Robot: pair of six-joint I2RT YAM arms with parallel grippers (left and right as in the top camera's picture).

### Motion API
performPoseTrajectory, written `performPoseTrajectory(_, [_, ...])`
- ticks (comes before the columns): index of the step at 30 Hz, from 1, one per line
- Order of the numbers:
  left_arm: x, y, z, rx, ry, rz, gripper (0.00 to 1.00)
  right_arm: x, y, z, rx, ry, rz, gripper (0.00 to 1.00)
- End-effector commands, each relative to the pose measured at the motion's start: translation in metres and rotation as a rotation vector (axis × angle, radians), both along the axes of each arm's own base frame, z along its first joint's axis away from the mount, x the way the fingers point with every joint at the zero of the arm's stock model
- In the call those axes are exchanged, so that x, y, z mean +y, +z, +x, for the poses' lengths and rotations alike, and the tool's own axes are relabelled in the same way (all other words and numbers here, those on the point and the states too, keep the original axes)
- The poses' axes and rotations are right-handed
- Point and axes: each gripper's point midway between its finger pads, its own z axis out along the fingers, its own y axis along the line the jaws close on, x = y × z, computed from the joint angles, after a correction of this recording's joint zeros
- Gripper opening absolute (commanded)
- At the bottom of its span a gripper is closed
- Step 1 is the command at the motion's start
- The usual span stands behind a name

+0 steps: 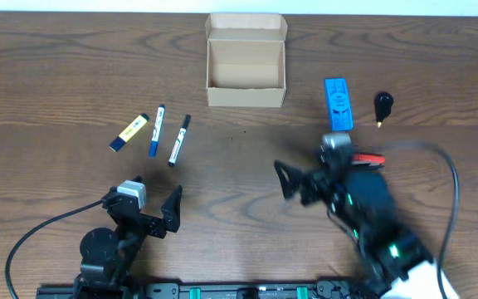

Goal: Pack container

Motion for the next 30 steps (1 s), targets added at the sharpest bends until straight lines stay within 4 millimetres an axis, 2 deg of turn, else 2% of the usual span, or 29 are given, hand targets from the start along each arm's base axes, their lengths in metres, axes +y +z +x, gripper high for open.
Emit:
performPoseTrajectory(1, [0.002, -0.011, 0.001, 0.022, 0.008, 0.000, 0.95, 0.007, 0.016, 0.040, 0.001, -0.011, -0.062, 0.99])
performPoseTrajectory(5, [0.002, -0.011, 0.001, 0.022, 0.008, 0.000, 0.95, 0.009, 0.016, 0.097, 0.068, -0.067, -0.099, 0.99])
performPoseTrajectory(9, [0.002, -0.011, 0.001, 0.022, 0.008, 0.000, 0.95, 0.005, 0.007, 0.153, 0.126, -0.109, -0.169, 0.99])
performPoseTrajectory(14, [0.002, -0.011, 0.001, 0.022, 0.008, 0.000, 0.95, -0.005, -0.020, 0.207, 0.263, -0.179, -0.241, 0.99])
performPoseTrajectory(18, [0.002, -0.011, 0.001, 0.022, 0.008, 0.000, 0.95, -0.005, -0.051, 0.243, 0.370, -0.206, -0.270, 0.99])
performPoseTrajectory(21, [0.002, -0.011, 0.001, 0.022, 0.008, 0.000, 0.96, 0.000, -0.069, 0.260, 0.404, -0.216, -0.270, 0.97])
performPoseTrajectory(25, [0.002, -0.011, 0.001, 0.022, 0.008, 0.000, 0.95, 0.003, -0.101, 0.277, 0.444, -0.241, -0.270, 0.88])
performPoseTrajectory(28, [0.002, -0.011, 0.001, 0.022, 0.008, 0.000, 0.95, 0.001, -0.123, 0.279, 0.475, -0.254, -0.296, 0.75])
performPoseTrajectory(30, [0.002, -0.011, 0.001, 0.022, 0.008, 0.000, 0.95, -0.002, -0.134, 0.276, 0.501, -0.259, -0.316, 0.50])
